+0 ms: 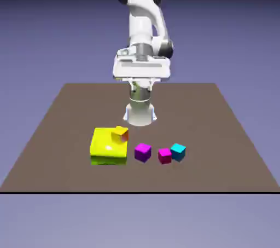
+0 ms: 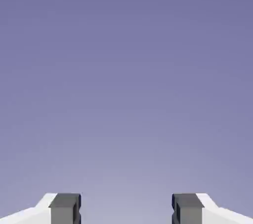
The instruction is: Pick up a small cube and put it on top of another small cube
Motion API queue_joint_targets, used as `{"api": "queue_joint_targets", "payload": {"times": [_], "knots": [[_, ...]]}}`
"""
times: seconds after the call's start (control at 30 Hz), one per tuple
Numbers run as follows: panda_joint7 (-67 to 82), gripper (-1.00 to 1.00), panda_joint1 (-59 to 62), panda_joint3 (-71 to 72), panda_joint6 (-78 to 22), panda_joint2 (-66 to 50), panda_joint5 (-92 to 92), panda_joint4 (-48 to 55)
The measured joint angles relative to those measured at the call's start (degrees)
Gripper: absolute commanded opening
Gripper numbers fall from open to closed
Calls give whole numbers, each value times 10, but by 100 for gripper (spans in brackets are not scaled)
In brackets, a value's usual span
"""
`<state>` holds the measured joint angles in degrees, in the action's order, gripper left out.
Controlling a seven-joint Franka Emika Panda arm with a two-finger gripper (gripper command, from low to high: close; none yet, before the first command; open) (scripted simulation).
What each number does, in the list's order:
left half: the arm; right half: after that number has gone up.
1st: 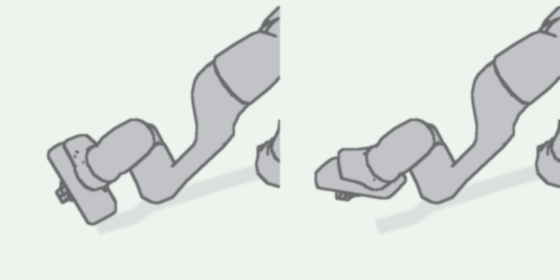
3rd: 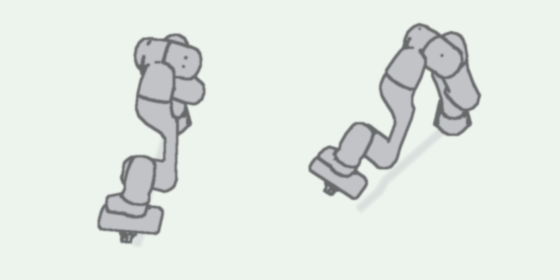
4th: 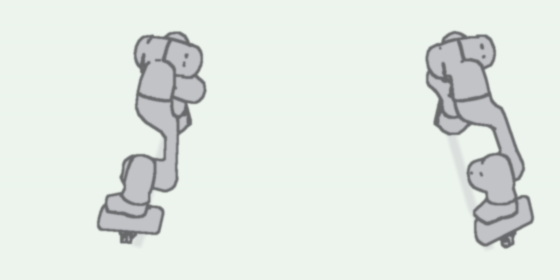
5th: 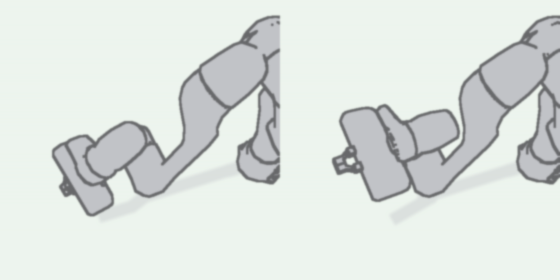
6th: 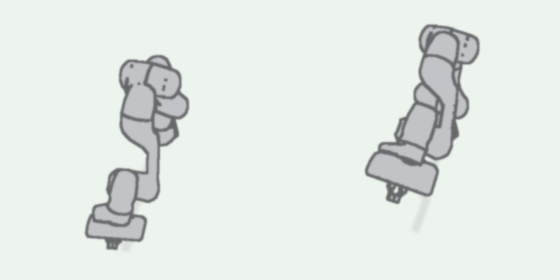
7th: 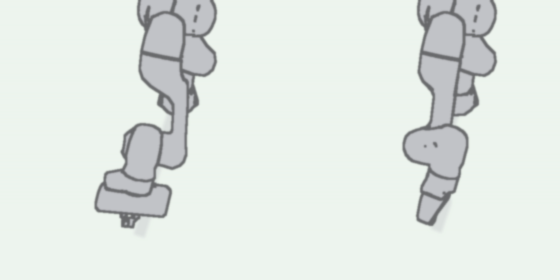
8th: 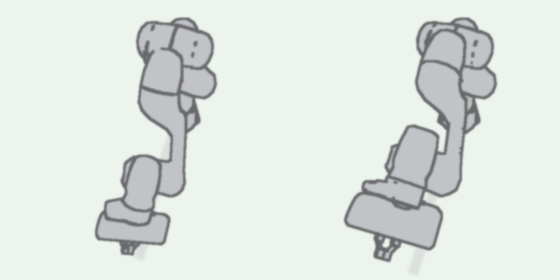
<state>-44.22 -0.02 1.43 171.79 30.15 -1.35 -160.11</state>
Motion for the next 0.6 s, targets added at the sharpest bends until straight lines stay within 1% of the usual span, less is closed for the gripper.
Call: {"api": "queue_joint_targets", "payload": {"times": [0.6], "knots": [[-263, 0, 100, 214, -330, -374, -202, 132]]}}
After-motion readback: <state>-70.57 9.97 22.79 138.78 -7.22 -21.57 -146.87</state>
